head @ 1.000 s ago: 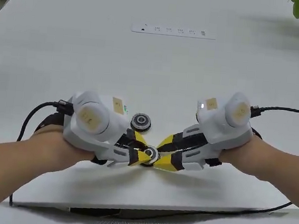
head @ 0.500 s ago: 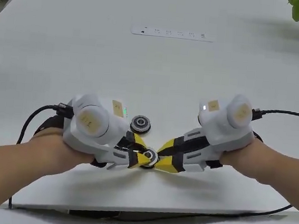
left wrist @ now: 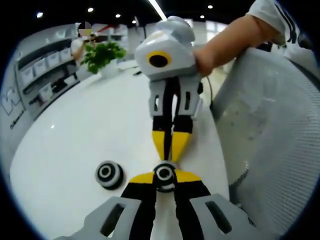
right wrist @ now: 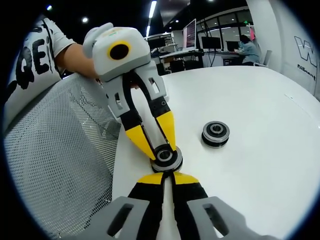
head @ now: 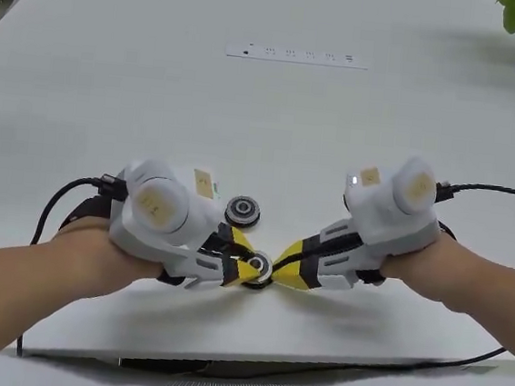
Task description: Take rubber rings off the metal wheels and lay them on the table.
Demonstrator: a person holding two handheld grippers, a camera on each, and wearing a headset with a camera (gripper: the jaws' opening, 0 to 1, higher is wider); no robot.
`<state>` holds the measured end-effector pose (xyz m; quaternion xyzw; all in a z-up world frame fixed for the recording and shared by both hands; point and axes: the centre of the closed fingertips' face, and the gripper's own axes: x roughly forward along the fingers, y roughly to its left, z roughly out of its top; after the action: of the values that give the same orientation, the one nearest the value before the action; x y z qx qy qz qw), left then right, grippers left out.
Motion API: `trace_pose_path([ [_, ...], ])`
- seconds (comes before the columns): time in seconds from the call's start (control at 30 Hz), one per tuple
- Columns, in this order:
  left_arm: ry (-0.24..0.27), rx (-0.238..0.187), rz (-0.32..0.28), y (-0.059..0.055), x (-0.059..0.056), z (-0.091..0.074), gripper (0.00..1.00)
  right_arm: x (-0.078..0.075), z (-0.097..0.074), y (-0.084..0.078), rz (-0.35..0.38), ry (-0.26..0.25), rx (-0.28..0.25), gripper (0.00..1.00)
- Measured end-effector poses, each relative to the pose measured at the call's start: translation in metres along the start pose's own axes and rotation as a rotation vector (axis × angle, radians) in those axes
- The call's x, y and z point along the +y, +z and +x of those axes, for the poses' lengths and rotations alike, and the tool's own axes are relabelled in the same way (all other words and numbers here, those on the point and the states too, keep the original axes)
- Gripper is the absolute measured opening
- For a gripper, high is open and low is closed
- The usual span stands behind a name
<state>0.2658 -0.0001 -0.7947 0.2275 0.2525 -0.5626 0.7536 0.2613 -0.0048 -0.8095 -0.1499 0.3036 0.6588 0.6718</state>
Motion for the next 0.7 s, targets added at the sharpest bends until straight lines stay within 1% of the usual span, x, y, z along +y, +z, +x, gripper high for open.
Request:
trace_pose_path([
  [0.13, 0.0, 0.0, 0.001, 0.0, -0.0002, 0.0001, 0.14, -0.001, -0.001, -0.0003, 0.044, 0.001, -0.008, 0.0],
  [0.27, 0.0, 0.0, 0.004, 0.0001, -0.0005, 0.0001, 0.14, -0.0015, -0.0025, -0.0003, 0.085, 0.002, -0.019, 0.0],
  [0.47, 0.003, 0.001, 0.005, 0.0002, -0.0004, 0.0003, 0.14, -0.003, -0.0034, -0.0002, 0.12, -0.001, -0.022, 0.0],
  [0.63, 0.011, 0.001, 0.002, 0.0001, 0.0011, 0.0005, 0.13, -0.0087, -0.0077, 0.0017, 0.167, -0.015, -0.05, 0.0],
  [0.7, 0.013, 0.001, 0.001, 0.0002, 0.0014, 0.0007, 0.13, -0.0084, -0.0077, 0.0017, 0.175, -0.016, -0.052, 0.0],
])
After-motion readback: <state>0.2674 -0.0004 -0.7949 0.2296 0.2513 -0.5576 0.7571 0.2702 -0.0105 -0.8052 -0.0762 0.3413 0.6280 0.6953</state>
